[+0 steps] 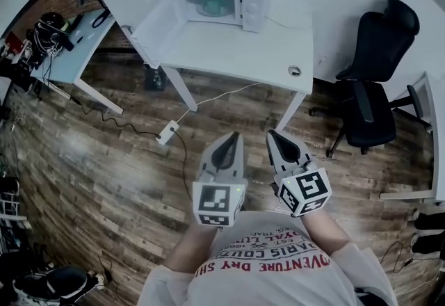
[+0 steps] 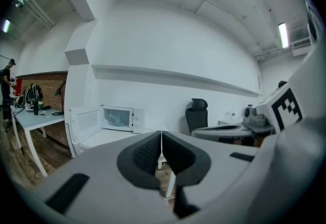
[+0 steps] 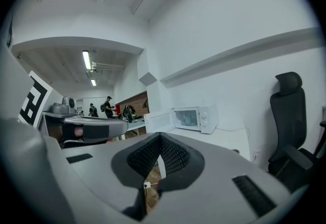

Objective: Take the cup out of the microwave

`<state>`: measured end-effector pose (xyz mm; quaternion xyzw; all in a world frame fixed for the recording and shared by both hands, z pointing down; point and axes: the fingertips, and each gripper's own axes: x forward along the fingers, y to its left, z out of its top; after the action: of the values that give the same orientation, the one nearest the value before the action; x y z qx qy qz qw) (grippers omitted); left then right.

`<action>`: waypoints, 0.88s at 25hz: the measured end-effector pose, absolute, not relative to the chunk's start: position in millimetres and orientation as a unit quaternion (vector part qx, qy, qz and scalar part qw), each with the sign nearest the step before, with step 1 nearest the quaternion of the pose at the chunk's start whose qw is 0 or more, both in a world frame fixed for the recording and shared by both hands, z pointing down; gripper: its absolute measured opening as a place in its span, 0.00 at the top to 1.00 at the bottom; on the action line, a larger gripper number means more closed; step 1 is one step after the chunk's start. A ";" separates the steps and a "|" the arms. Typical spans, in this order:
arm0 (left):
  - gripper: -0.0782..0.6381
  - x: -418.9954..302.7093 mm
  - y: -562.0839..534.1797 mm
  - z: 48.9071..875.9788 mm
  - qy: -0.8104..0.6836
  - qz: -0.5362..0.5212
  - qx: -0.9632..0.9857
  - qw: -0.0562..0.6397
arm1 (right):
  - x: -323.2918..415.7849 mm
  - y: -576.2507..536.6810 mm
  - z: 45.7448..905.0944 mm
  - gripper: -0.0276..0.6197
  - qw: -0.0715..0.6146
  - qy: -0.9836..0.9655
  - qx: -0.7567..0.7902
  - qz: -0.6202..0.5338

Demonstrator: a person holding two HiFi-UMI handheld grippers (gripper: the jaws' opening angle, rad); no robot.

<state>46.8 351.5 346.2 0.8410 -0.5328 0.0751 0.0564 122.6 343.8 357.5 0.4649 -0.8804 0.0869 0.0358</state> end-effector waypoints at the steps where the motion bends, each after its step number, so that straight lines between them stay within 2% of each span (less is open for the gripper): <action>1: 0.88 37.5 338.1 342.7 -0.529 0.074 0.844 0.054 | 111.7 331.0 355.6 0.95 0.037 -0.879 0.467 0.088; 14: 0.88 -84.4 202.5 342.8 -0.527 0.078 0.844 0.066 | 6.4 197.9 342.7 0.95 0.062 -0.872 0.481 0.063; 22: 0.88 -106.8 149.8 373.1 -0.536 0.087 0.836 0.082 | -14.1 138.5 364.9 0.95 0.070 -0.882 0.461 0.074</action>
<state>-106.8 149.8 373.1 0.8356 -0.5362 0.0870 0.0823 -14.1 138.5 364.9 0.4610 -0.8815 0.0737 0.0704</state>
